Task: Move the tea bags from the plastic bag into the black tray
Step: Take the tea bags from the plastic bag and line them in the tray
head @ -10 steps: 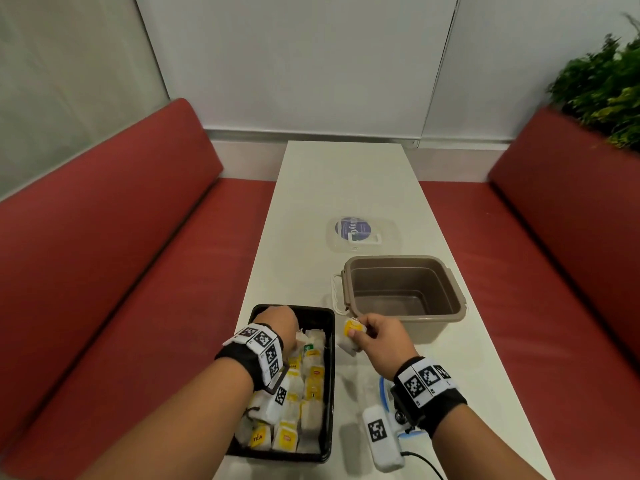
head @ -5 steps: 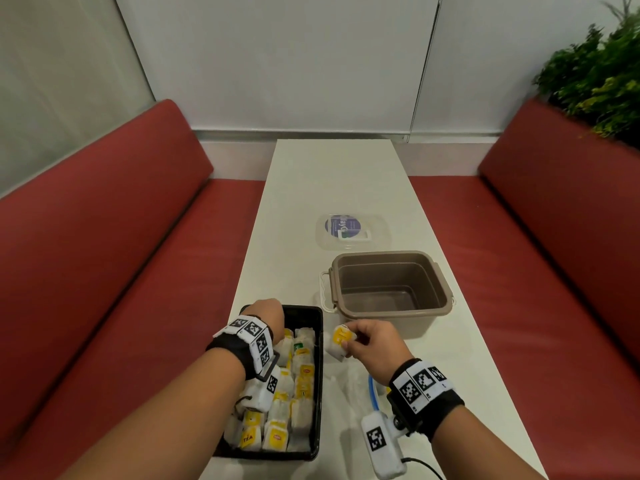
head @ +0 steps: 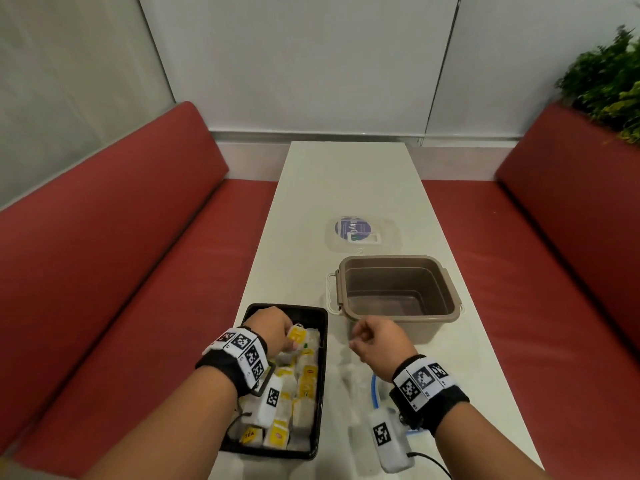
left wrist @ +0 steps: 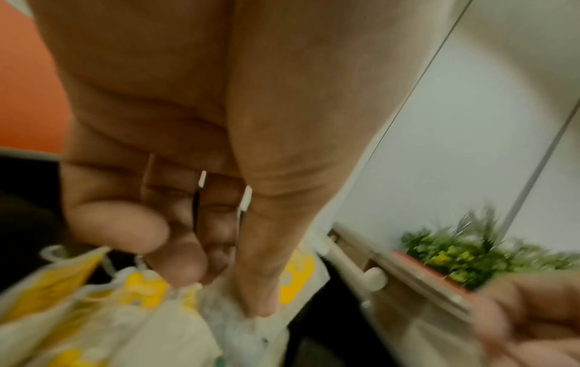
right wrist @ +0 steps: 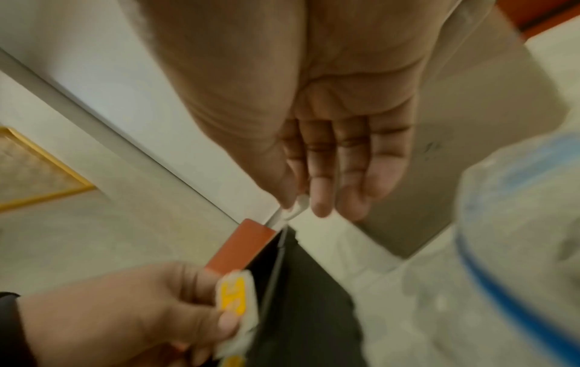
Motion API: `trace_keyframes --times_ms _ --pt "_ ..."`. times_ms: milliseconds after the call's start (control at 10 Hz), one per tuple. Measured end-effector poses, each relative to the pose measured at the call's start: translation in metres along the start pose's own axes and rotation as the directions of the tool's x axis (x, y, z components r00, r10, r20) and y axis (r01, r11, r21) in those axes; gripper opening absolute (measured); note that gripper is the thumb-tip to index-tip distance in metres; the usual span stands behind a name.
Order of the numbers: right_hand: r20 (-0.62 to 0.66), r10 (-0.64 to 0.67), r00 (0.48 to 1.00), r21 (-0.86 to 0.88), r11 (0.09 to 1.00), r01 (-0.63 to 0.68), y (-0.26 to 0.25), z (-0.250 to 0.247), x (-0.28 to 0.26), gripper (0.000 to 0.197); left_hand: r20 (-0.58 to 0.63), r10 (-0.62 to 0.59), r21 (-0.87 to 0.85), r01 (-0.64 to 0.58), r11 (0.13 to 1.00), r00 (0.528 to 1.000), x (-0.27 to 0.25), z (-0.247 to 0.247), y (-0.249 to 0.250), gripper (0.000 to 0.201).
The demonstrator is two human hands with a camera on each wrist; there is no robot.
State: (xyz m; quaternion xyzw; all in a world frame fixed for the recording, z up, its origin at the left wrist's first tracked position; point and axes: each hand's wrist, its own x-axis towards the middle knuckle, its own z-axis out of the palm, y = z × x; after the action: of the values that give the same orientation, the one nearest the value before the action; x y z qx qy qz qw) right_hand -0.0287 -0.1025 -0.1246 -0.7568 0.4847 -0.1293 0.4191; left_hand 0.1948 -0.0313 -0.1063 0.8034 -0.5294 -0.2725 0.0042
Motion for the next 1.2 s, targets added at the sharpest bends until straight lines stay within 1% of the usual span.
trace_keyframes --times_ms 100,200,300,400,500,600,700,800,900,1000,1100,1200 --pt "0.064 0.139 0.988 -0.383 0.918 -0.104 0.024 -0.012 0.000 0.013 0.113 -0.096 0.191 0.073 0.979 0.989 0.015 0.013 -0.007 0.026" --pt "0.072 0.284 0.956 -0.585 0.788 -0.190 0.044 -0.013 -0.002 0.026 0.186 -0.175 0.267 0.121 0.956 0.967 0.036 0.034 -0.018 0.038" --pt "0.069 0.377 0.924 -0.627 0.736 -0.253 0.062 -0.009 -0.005 0.026 0.148 -0.208 0.306 0.155 0.939 0.967 0.046 0.047 -0.024 0.040" --pt "0.104 0.370 0.923 -0.630 0.743 -0.227 0.074 -0.005 -0.008 0.032 0.116 -0.291 0.282 0.249 0.926 0.950 0.018 0.030 0.001 0.015" --pt "0.125 0.347 0.930 -0.614 0.763 -0.202 0.079 -0.003 -0.011 0.039 0.105 -0.271 0.272 0.235 0.933 0.957 0.027 0.039 -0.004 0.037" --pt "0.141 0.351 0.926 -0.617 0.762 -0.195 0.083 -0.002 -0.011 0.043 0.078 -0.269 0.295 0.235 0.926 0.960 0.021 0.030 0.005 0.040" --pt "0.149 0.362 0.920 -0.601 0.772 -0.206 0.084 -0.004 -0.016 0.039 0.041 -0.251 0.310 0.226 0.924 0.967 0.015 0.007 0.024 0.036" --pt "0.154 0.301 0.941 -0.562 0.810 -0.167 0.085 -0.015 -0.022 0.018 -0.036 -0.140 0.238 0.145 0.960 0.989 0.004 -0.013 0.051 0.031" --pt "0.104 0.177 0.979 -0.453 0.884 -0.112 0.087 -0.035 -0.030 0.005 -0.014 0.079 0.049 -0.078 0.996 0.997 -0.008 -0.015 0.086 0.020" --pt "0.088 0.072 0.993 -0.321 0.946 -0.040 0.083 -0.056 -0.035 0.015 0.025 0.311 -0.152 -0.304 0.941 0.950 -0.017 -0.003 0.129 0.010" --pt "0.087 -0.012 0.996 -0.191 0.981 0.029 0.074 -0.074 -0.038 0.019 0.093 0.420 -0.126 -0.407 0.904 0.903 -0.012 0.025 0.158 0.029" --pt "0.042 -0.059 0.997 -0.046 0.997 0.061 0.066 -0.087 -0.037 0.016 0.101 0.380 -0.030 -0.379 0.925 0.919 -0.010 0.047 0.172 0.020"
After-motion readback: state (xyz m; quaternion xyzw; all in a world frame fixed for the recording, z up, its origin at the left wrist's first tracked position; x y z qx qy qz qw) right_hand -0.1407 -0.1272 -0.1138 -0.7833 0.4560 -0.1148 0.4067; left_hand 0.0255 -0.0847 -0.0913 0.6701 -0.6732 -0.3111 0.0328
